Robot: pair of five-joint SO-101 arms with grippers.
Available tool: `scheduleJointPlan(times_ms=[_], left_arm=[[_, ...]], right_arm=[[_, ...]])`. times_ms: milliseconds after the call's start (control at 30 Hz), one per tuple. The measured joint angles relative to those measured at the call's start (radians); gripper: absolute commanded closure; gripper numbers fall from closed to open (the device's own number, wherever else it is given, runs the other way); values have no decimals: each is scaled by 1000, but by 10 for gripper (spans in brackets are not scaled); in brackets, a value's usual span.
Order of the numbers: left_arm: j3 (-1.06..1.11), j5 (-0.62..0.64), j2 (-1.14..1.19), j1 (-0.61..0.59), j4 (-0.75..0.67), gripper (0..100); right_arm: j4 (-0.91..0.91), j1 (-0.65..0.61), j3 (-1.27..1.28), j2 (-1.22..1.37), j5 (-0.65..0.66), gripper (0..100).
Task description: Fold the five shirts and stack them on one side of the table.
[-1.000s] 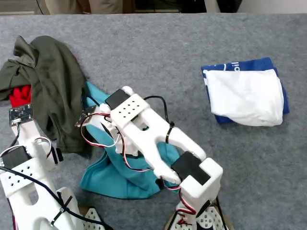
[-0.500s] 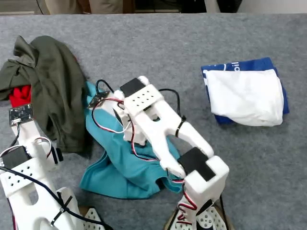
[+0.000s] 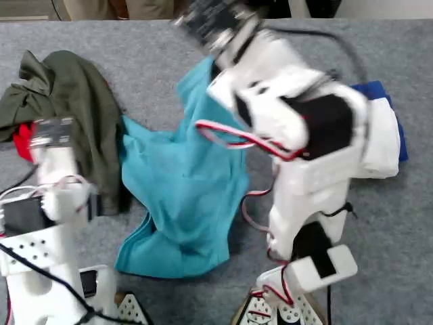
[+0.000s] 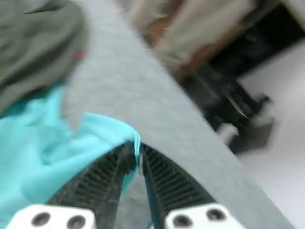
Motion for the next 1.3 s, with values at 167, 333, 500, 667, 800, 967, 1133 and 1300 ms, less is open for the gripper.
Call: scheduleJointPlan(times_ms=[167, 333, 500, 667, 800, 967, 1133, 1300], left_arm=[[-74, 21, 0, 428, 63, 829], [-51, 133, 0, 870, -14, 741], [198, 285, 0, 1122, -279, 740], [551, 368, 98, 1142, -644, 786], [598, 397, 184, 1080, -795, 849], [598, 405, 264, 941, -941, 981], [598, 407, 356, 919, -1013, 982], [598, 407, 373, 914, -1008, 962]], right_arm=[[-49, 152, -193, 58, -84, 998], [-66, 227, -230, 97, -92, 998], [-66, 282, -232, 137, -92, 998], [-15, 285, -232, 144, -92, 998], [-3, 288, -232, 144, -92, 998], [-3, 287, -227, 144, -92, 998], [-3, 287, -181, 144, -92, 998], [-3, 287, -173, 144, -92, 998]])
